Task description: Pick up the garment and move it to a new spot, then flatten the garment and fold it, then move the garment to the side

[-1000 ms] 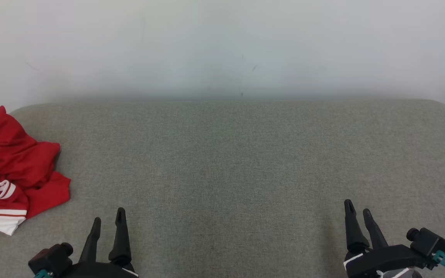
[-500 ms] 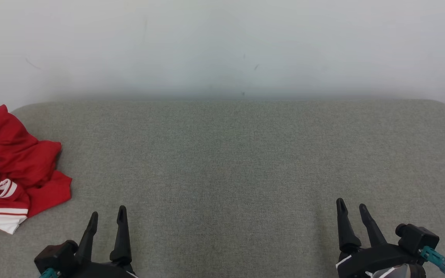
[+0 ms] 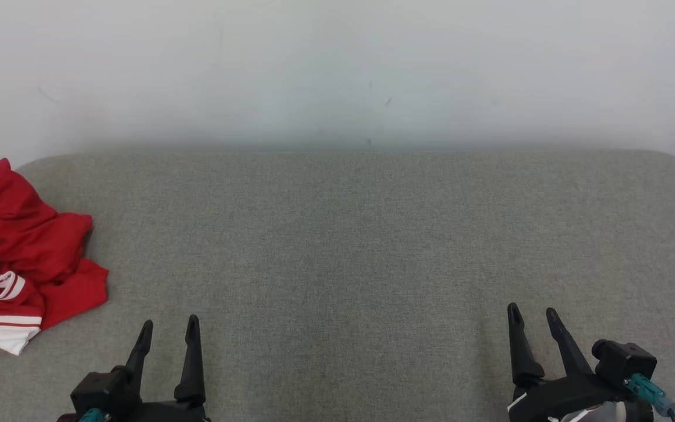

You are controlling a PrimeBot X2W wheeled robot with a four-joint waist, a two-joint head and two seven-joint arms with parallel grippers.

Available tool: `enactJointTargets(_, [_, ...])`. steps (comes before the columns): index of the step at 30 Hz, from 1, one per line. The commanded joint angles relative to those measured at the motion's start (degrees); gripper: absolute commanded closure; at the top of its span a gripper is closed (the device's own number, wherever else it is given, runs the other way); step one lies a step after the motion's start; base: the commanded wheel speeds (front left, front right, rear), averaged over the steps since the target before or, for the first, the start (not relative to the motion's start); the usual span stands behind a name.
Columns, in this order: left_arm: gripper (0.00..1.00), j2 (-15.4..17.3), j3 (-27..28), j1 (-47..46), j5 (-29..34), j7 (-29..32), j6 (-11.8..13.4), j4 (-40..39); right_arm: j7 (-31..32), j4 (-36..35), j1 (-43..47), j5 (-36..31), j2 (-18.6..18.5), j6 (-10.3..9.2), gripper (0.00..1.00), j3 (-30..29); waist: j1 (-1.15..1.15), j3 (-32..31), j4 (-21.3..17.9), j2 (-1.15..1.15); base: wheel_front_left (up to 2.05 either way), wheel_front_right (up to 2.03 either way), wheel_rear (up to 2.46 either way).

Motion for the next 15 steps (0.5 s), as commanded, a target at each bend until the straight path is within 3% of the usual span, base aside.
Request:
enactJointTargets(1, [0.0,0.1,0.1,-0.9,1.6,-0.5,0.2,0.3,-0.5,-0.3,-0.3,-1.5,-0.3,0.23,0.0,0.1,0.0,0.0,0.0,0.0,0.0,0.0,0.0])
enactJointTargets(15, [0.0,-0.6,0.5,-1.1,7.0,-2.0,0.6,2.1,-1.9,-0.1,0.0,-7.5,-0.3,0.23,0.0,1.1,0.0,-0.1,0.1,0.0,0.0,0.0,0.0])
